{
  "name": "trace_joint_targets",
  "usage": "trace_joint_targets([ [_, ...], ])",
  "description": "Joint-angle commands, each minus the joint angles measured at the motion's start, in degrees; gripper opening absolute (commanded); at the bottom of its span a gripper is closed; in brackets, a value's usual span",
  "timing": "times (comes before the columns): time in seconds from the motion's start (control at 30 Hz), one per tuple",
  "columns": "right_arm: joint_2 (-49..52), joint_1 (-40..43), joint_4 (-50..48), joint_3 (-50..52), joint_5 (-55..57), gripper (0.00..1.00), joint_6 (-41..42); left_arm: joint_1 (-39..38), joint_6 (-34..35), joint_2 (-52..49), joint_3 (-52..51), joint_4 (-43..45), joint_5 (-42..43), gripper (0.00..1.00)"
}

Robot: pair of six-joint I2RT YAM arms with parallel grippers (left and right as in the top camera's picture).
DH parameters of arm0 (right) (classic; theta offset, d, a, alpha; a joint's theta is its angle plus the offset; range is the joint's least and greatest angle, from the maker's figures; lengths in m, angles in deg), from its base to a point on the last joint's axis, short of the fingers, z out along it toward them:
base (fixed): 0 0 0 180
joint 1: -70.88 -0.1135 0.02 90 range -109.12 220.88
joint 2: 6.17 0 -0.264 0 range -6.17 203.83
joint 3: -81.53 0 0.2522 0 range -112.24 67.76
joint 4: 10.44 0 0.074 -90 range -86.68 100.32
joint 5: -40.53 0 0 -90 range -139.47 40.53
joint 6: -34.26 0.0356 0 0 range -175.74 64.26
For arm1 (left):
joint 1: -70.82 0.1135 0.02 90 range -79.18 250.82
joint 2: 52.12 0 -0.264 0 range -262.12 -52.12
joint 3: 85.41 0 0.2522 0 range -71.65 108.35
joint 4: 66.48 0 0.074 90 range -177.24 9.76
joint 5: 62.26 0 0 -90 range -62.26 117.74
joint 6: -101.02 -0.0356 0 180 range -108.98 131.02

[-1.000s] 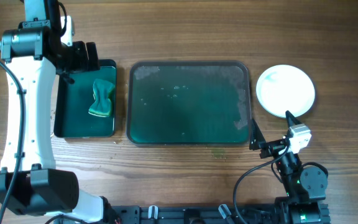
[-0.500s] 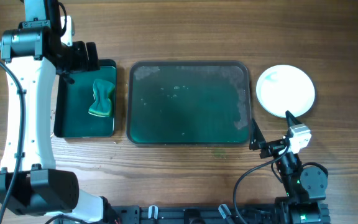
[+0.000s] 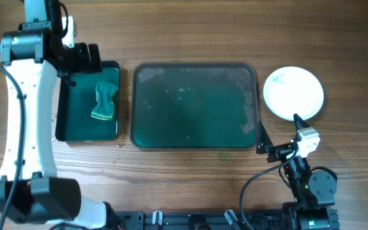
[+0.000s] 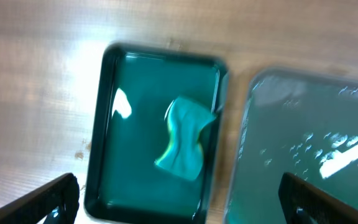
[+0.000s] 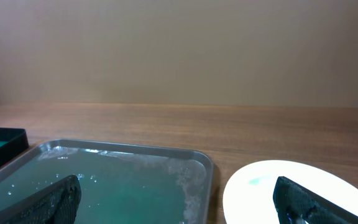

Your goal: Clean dirty plates on tray and stack at the side

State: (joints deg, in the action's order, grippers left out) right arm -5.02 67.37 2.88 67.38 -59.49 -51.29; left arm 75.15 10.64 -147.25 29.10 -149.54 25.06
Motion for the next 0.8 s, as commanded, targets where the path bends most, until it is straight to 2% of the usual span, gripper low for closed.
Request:
trace_joint_targets([
  [0.0,-0.87,-0.24,-0.15,0.09,1.03,1.0,0.48,-1.18,0.04,9.16,-5.46,10.49,6.97,1.0],
  [0.17,-0.87,-0.24,-0.15,0.09,1.03,1.0,0.46,-2.25,8.66,22.56,-23.3,30.27,7.8,1.0],
  [0.37,-0.87,-0.24,-0.15,0.09,1.03,1.0,0.46,-2.36,12.07,40.65,-49.88,50.01,8.57,1.0],
  [0.67,-0.87,-0.24,-0.15,0.09,1.03,1.0,0.46,-2.36,12.02,67.04,-85.0,70.23,8.9,1.0],
  [0.77,-0.87,-0.24,-0.15,0.09,1.03,1.0,0.44,-2.36,12.02,73.13,-91.17,72.65,8.87,1.0],
])
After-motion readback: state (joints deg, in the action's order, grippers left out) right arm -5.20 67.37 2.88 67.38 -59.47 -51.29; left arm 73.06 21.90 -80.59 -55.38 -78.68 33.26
